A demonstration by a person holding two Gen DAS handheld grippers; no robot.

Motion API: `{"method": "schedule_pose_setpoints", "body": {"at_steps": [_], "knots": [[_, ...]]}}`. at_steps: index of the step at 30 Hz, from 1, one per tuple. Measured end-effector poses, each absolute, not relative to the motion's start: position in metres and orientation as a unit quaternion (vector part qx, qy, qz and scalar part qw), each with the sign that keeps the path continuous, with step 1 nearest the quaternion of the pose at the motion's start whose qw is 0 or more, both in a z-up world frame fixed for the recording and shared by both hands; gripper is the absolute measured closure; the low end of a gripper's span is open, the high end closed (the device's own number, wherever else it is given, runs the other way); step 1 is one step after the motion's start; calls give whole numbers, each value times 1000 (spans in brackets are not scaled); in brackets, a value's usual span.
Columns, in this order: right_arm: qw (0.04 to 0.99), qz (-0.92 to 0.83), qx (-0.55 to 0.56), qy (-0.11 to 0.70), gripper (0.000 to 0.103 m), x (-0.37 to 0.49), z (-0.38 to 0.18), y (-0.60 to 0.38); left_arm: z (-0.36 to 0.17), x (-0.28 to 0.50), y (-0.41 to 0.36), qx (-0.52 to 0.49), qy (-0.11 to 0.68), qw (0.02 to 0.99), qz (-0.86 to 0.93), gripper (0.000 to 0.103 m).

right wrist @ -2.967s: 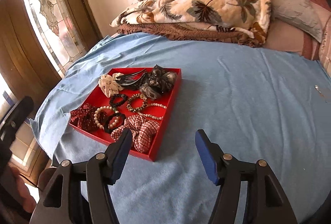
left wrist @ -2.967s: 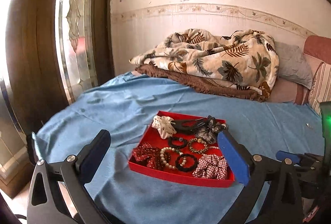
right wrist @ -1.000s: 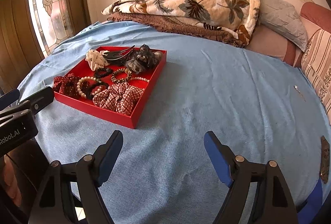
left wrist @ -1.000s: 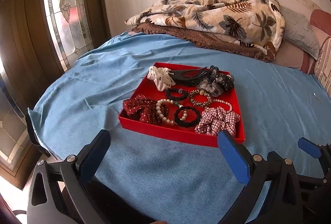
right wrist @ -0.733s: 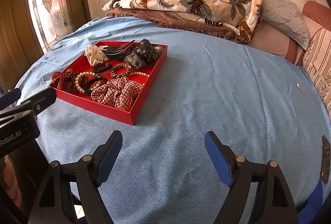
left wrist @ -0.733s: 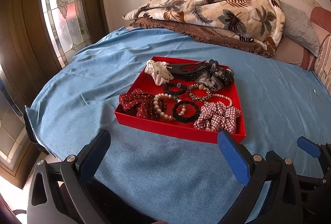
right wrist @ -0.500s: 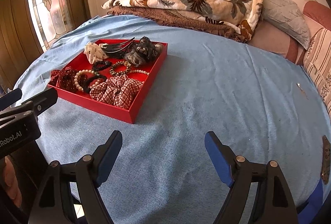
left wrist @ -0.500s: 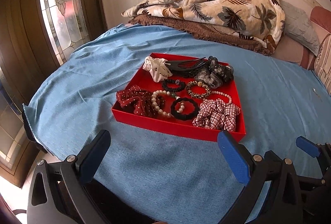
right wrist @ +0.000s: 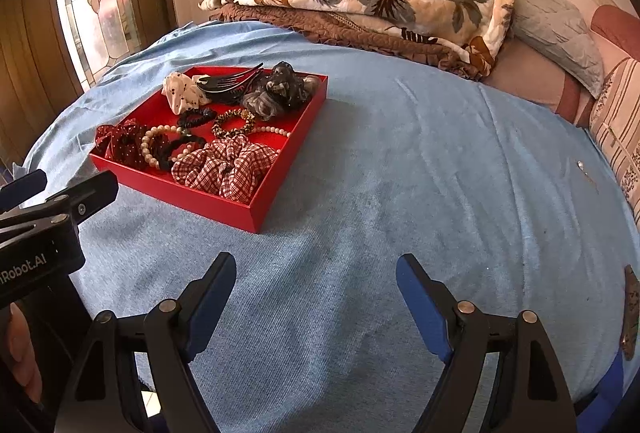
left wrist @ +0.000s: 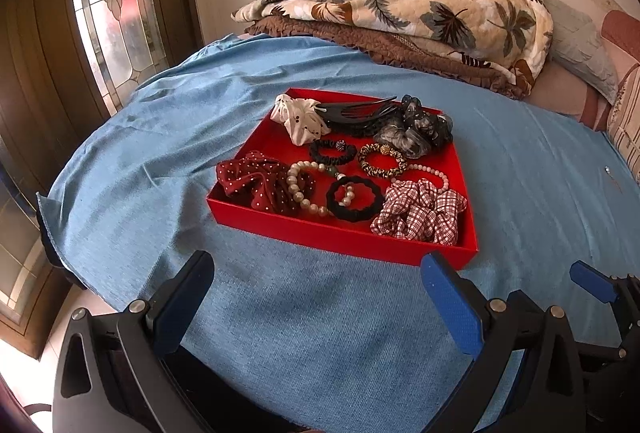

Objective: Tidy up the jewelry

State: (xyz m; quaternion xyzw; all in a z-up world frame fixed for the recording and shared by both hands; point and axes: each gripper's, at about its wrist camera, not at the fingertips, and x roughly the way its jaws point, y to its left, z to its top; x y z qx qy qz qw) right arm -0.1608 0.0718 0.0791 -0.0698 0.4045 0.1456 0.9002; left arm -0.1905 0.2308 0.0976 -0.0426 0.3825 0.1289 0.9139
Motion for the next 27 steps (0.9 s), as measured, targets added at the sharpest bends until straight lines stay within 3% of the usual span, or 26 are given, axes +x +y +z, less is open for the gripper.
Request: {"method": "schedule_pose_setpoints", "body": {"at_steps": [27], "knots": [[898,159,-52,407,16,-157,81,63,110,-177,221,-37,380,913,141,0]]}}
